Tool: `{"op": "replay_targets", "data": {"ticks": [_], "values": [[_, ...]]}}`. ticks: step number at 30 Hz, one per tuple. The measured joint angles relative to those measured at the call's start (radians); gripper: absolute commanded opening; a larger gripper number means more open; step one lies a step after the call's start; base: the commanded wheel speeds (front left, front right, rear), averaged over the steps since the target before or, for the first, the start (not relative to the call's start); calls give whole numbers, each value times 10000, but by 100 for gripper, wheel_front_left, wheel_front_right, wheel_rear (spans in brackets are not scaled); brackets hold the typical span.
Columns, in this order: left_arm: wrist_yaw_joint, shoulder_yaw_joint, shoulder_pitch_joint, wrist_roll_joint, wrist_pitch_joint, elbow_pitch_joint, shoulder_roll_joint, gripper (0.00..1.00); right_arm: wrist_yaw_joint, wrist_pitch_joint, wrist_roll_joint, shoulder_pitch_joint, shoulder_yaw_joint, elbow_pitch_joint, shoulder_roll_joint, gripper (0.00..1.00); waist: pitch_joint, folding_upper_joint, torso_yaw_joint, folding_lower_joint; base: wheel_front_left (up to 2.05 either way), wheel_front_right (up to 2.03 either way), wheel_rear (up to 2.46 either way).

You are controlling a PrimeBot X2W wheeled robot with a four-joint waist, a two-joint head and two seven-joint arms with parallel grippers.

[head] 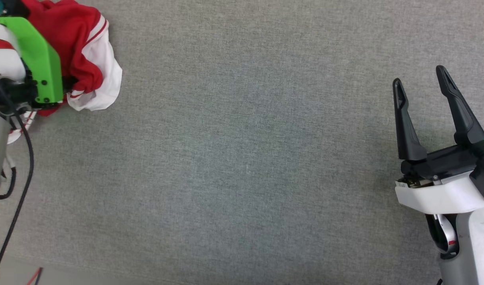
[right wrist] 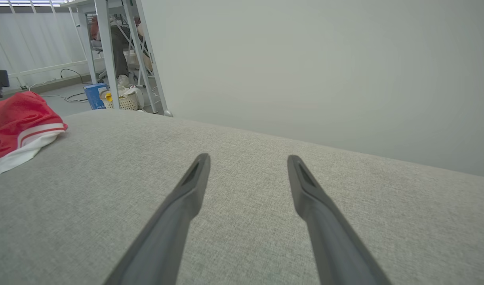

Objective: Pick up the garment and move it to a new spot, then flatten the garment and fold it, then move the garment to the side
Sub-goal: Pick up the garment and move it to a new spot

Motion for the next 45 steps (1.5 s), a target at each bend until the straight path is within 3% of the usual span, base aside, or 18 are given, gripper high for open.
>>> {"op": "replay_targets", "data": {"ticks": [10, 19, 27, 32, 38, 45], "values": [[0, -717, 87, -244, -1131, -988, 242, 0, 0, 0, 163, 143, 40, 314, 336, 100, -970, 0, 154, 1, 0, 0, 0], [0, -1822, 52, -715, -1678, -3568, 1045, 0, 0, 0, 255, 699, -203, 476, 694, 100, -2232, 0, 106, 0, 0, 0, 0], [0, -3170, -236, -734, -1941, -5547, 965, 0, 0, 0, 336, 862, -295, 476, 930, 100, -2856, 0, -421, 0, 0, 0, 0], [0, -4038, -713, -773, -2117, -6209, 387, 0, 0, 0, 380, 852, -311, 451, 1030, 100, -2917, 0, -1080, 0, 0, 0, 0], [0, -5208, -1520, -911, -2566, -6395, -897, 0, 0, 0, 546, 811, -453, 355, 1074, 100, -2707, 0, -1945, 0, 0, 0, 0], [0, -7008, -2228, -1344, -3081, -5563, -2431, 0, 0, 0, 982, 469, -692, 224, 1083, 100, -1996, 0, -2713, 0, 0, 0, 0]]}}
